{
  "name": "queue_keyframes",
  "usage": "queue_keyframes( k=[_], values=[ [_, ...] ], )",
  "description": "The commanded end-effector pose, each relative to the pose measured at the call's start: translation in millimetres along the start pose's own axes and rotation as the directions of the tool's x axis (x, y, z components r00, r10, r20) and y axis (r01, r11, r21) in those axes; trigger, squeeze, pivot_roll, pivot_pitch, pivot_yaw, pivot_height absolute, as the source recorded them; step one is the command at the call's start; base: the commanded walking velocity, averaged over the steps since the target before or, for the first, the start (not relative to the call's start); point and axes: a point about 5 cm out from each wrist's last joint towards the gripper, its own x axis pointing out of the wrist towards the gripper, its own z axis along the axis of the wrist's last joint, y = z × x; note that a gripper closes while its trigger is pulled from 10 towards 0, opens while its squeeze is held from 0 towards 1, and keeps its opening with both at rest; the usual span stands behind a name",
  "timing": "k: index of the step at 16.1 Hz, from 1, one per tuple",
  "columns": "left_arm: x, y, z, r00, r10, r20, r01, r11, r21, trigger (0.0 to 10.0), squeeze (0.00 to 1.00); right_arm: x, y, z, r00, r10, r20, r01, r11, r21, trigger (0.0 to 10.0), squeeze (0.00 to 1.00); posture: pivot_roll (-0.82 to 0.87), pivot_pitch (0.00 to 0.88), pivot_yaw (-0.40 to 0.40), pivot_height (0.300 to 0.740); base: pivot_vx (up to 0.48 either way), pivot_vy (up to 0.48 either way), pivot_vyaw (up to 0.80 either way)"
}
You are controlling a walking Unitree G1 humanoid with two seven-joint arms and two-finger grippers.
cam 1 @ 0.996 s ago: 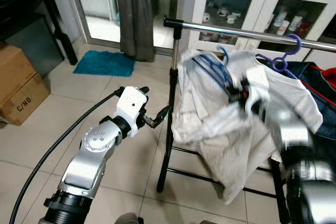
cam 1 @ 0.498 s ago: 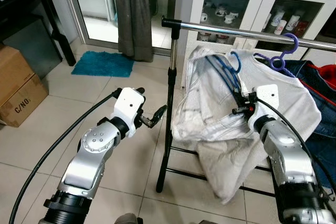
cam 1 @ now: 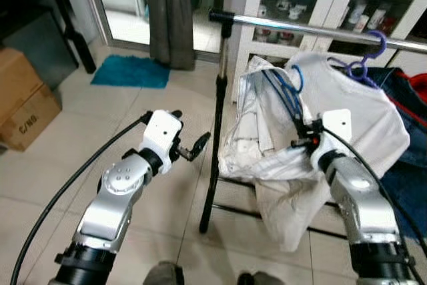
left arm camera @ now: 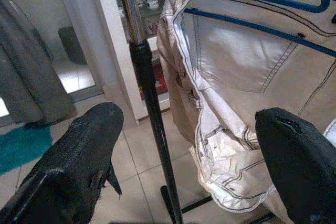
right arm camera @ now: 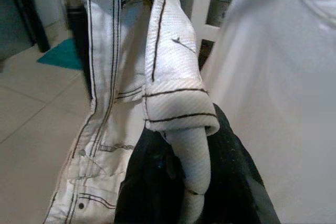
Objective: Hang hanger
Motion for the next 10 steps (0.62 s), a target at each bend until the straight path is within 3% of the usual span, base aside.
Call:
queue_keyframes(
  k=[1, 10],
  values=[
    [-0.8, 1.4, 1.3, 1.000, 0.013, 0.006, -0.013, 1.000, 0.010, 10.0, 0.00, -1.4, 0.6, 17.5, 0.997, 0.001, 0.077, 0.000, 1.000, -0.011, 0.0, 0.00, 0.02, 0.000, -0.034, 0.740, -0.247, 0.000, 0.00],
    [0.2, 4.2, 2.2, 1.000, 0.017, 0.010, -0.017, 1.000, 0.021, 10.0, 0.00, -2.2, -0.9, 23.5, 0.997, 0.002, 0.083, 0.000, 1.000, -0.016, 0.0, 0.00, 0.02, 0.000, -0.033, 0.740, -0.244, 0.000, 0.00]
  ],
)
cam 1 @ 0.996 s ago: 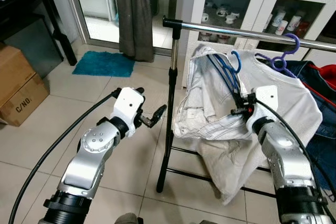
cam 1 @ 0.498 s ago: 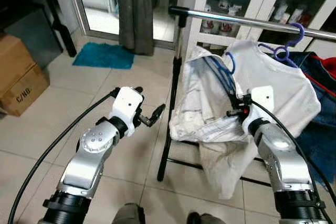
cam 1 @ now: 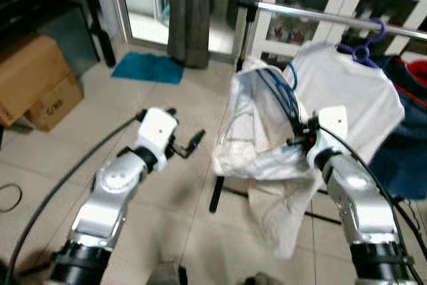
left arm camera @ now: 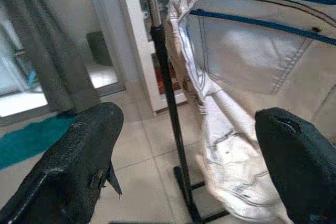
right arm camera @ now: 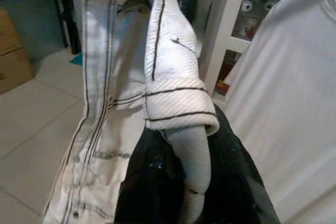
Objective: Hang hanger
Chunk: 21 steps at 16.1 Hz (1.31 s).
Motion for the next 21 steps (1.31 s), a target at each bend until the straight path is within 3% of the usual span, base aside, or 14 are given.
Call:
queue_keyframes(
  k=[1, 4, 5, 6, 9, 11, 13, 14, 15, 18, 20, 21],
  values=[
    [2.5, -2.8, 1, 1.000, -0.010, 0.003, 0.009, 1.000, 0.014, 10.0, 0.00, -2.7, -9.3, 15, 0.998, -0.010, 0.057, 0.011, 1.000, -0.026, 0.0, 0.00, 0.02, 0.000, -0.031, 0.740, 0.000, 0.000, 0.00],
    [2.2, 3.8, -2, 1.000, 0.004, -0.016, -0.003, 0.999, 0.039, 10.0, 0.00, -5.2, -13.6, 20, 0.997, 0.041, 0.060, -0.038, 0.997, -0.061, 0.0, 0.00, 0.02, 0.000, -0.031, 0.740, 0.000, 0.000, 0.00],
    [1.4, 11.6, -5, 1.000, 0.011, -0.025, -0.010, 0.998, 0.061, 10.0, 0.31, -6.9, -14.9, 25, 0.994, 0.090, 0.069, -0.084, 0.994, -0.075, 0.0, 0.00, 0.01, 0.000, -0.030, 0.740, 0.000, 0.000, 0.00],
    [0.8, 21.1, -4, 1.000, 0.009, -0.011, -0.008, 0.999, 0.052, 10.0, 1.00, -9.3, -14.7, 31, 0.985, 0.152, 0.083, -0.144, 0.985, -0.094, 0.0, 0.00, 0.01, 0.000, -0.030, 0.740, 0.000, 0.000, 0.00],
    [8.4, 44.7, 1, 0.999, 0.049, -0.003, -0.049, 0.995, 0.086, 10.0, 1.00, -15.5, -14.4, 45, 0.948, 0.297, 0.119, -0.281, 0.950, -0.134, 0.0, 0.00, 0.01, 0.000, -0.032, 0.740, 0.000, 0.000, 0.00],
    [14.5, 42.4, 7, 1.000, -0.002, 0.030, 0.001, 0.998, 0.057, 10.0, 1.00, -17.1, -11.6, 48, 0.930, 0.346, 0.123, -0.328, 0.933, -0.151, 0.0, 0.00, 0.01, 0.000, -0.032, 0.740, 0.000, 0.000, 0.00],
    [23.0, 30.6, 18, 0.988, -0.124, 0.093, 0.123, 0.992, 0.018, 10.0, 1.00, -17.4, -8.5, 50, 0.917, 0.383, 0.108, -0.363, 0.917, -0.166, 0.0, 0.00, 0.01, 0.000, -0.031, 0.740, 0.000, 0.000, 0.00],
    [26.4, 27.3, 21, 0.982, -0.155, 0.105, 0.155, 0.988, 0.016, 10.0, 0.70, -17.5, -7.0, 50, 0.911, 0.397, 0.109, -0.377, 0.911, -0.170, 0.0, 0.00, 0.01, 0.000, -0.030, 0.740, 0.000, 0.000, 0.00],
    [33.4, 30.3, 18, 0.989, -0.131, 0.071, 0.126, 0.990, 0.061, 10.0, 0.18, -18.5, -3.6, 51, 0.899, 0.424, 0.114, -0.403, 0.900, -0.167, 0.0, 0.00, 0.01, 0.000, -0.031, 0.740, 0.000, 0.000, 0.00],
    [47.1, 43.6, 14, 0.999, -0.049, 0.017, 0.046, 0.992, 0.119, 10.0, 0.10, -24.9, 3.3, 49, 0.862, 0.493, 0.116, -0.474, 0.866, -0.158, 0.0, 0.00, 0.00, 0.000, -0.024, 0.740, 0.000, 0.000, 0.00],
    [49.0, 48.2, 14, 1.000, -0.029, 0.004, 0.028, 0.991, 0.131, 10.0, 0.09, -27.1, 2.6, 49, 0.860, 0.497, 0.114, -0.479, 0.864, -0.157, 0.0, 0.00, 0.00, 0.000, -0.018, 0.740, 0.000, 0.000, 0.00],
    [48.6, 48.8, 14, 1.000, -0.024, -0.001, 0.024, 0.990, 0.138, 5.1, 0.01, -27.6, 1.9, 48, 0.861, 0.495, 0.115, -0.477, 0.865, -0.155, 0.0, 0.00, 0.00, 0.000, -0.013, 0.740, 0.000, 0.000, 0.00]
  ],
)
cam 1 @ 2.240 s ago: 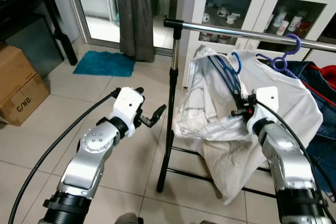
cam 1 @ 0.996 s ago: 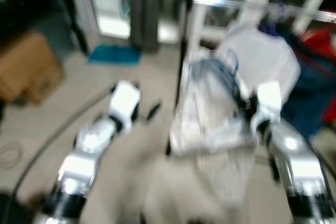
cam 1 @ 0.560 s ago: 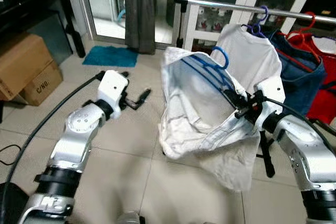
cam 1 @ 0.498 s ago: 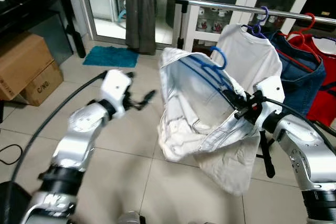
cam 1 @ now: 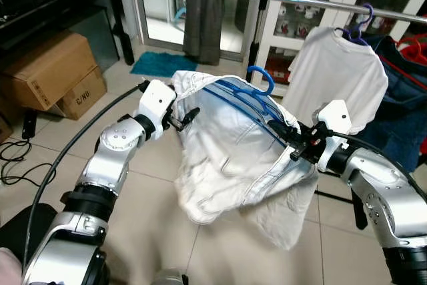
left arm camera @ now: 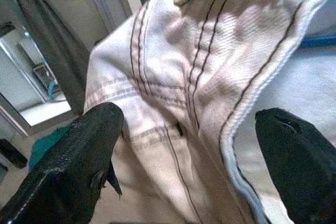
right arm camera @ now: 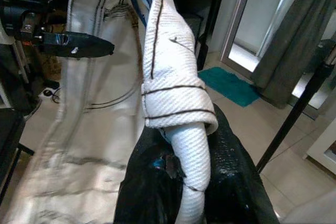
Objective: Hang hanger
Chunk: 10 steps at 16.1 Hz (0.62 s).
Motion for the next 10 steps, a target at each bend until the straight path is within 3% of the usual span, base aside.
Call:
queue_keyframes(
  k=[1, 2, 10],
  values=[
    [3.6, 1.6, 7, 1.000, 0.004, 0.009, -0.004, 1.000, 0.030, 3.2, 0.00, -4.5, -4.5, 15, 0.998, -0.014, 0.064, 0.015, 1.000, -0.027, 0.0, 0.00, 0.00, 0.000, -0.013, 0.740, 0.000, 0.000, 0.00],
    [3.5, 2.1, 4, 1.000, 0.009, 0.002, -0.009, 1.000, 0.029, 0.0, 0.00, -5.8, -4.8, 16, 0.998, -0.015, 0.066, 0.017, 1.000, -0.023, 0.0, 0.00, 0.00, 0.000, -0.011, 0.740, 0.000, 0.000, 0.00],
    [1.7, -0.8, -4, 0.999, -0.035, -0.007, 0.035, 0.999, 0.003, 0.0, 0.00, -8.2, -5.8, 17, 0.998, -0.001, 0.068, 0.002, 1.000, -0.025, 0.0, 0.00, 0.00, 0.000, -0.010, 0.740, 0.000, 0.000, 0.00]
  ],
)
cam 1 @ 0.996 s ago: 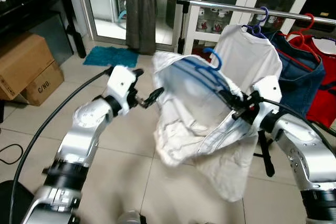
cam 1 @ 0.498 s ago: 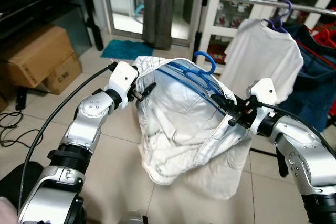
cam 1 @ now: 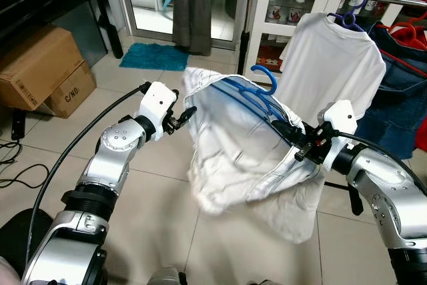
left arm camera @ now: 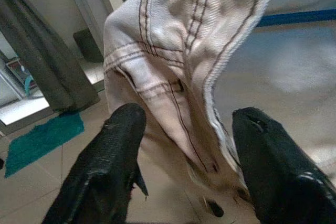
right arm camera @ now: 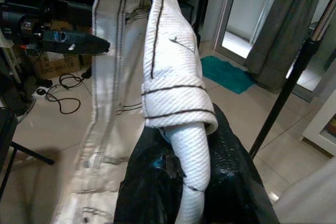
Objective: Hang hanger
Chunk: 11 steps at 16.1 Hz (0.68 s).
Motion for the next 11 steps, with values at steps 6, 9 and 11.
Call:
queue_keyframes(
  k=[6, 9, 11],
  values=[
    [-1.6, 4.7, -7, 1.000, 0.003, -0.031, -0.004, 1.000, -0.012, 0.0, 0.00, -2.0, -1.1, 19, 0.997, 0.018, 0.077, -0.015, 0.999, -0.033, 0.0, 0.00, 0.01, 0.000, -0.012, 0.740, 0.000, 0.000, 0.00],
    [-1.5, 5.7, -9, 0.999, -0.007, -0.042, 0.006, 1.000, -0.026, 0.0, 0.00, -1.9, 0.9, 20, 0.996, 0.035, 0.079, -0.033, 0.999, -0.033, 0.0, 0.00, 0.00, 0.000, -0.011, 0.740, 0.000, 0.000, 0.00],
    [-0.8, 5.2, -10, 0.999, -0.018, -0.048, 0.017, 0.999, -0.028, 0.0, 0.00, -2.9, 2.1, 19, 0.996, 0.042, 0.079, -0.039, 0.999, -0.031, 0.0, 0.00, 0.00, 0.000, -0.005, 0.740, 0.000, 0.000, 0.00]
  ],
)
